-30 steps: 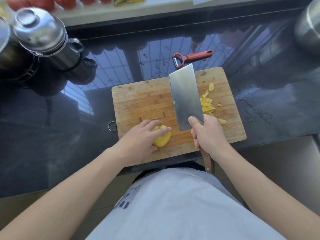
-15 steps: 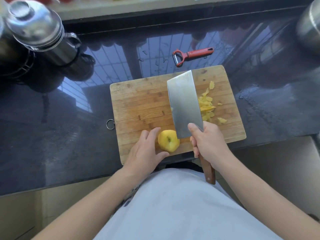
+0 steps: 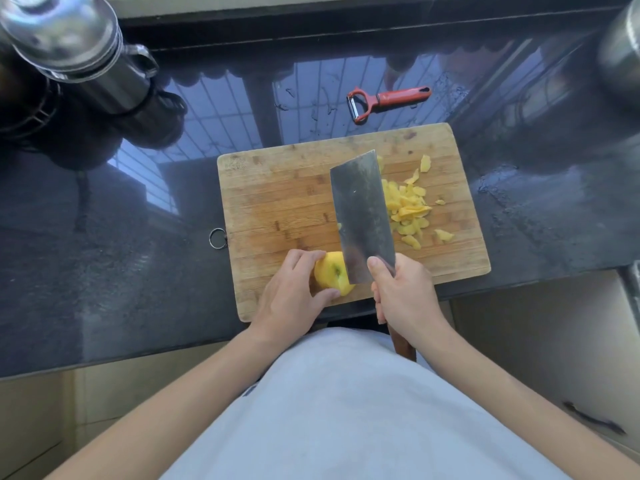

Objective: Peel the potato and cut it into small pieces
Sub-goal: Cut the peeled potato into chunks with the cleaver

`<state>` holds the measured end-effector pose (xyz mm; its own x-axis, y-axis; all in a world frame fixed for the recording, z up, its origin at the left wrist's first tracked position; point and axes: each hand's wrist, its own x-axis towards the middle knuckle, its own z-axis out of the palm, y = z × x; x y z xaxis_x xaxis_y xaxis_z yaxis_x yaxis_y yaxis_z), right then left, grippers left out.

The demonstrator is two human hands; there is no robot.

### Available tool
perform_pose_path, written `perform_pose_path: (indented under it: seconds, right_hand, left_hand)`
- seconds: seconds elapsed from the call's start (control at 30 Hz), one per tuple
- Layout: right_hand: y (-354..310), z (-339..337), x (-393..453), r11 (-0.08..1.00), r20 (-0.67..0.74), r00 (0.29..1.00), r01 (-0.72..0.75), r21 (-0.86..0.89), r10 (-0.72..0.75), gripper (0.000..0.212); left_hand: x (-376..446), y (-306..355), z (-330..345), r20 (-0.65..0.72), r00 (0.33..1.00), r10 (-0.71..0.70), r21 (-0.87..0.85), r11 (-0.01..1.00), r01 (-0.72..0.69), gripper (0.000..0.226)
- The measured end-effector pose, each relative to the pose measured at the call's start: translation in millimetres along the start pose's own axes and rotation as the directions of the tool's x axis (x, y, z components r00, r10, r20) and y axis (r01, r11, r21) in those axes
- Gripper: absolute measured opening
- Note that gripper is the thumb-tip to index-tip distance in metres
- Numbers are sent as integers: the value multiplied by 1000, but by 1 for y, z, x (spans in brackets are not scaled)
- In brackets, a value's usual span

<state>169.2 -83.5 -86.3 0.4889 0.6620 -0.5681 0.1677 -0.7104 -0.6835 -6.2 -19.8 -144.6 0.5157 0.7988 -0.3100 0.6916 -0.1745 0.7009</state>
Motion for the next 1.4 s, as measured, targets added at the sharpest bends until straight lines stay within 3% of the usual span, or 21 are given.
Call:
perform_pose_path:
  seconds: [0.67,1.0,1.2,1.4]
  right_hand:
    - [6,14,-5,991,-92,991,89,-97,-98,37]
    - [7,13,7,998,-20,999,41,-51,-42,59]
    - [9,13,11,999,6,1000,12,31,-12,37]
    - [9,11,15,997,37,999,10,79,-13,33]
  left_hand:
    - [1,-2,6,-33,999,-36,-56,998,34,63]
    - [0,-4,9,-75,997,-16,-88,996,10,58]
    - [0,-5,12,-139,990,6,-76,997,-17,62]
    - [2,-8,12,-159,987,19,-85,996,-33,61]
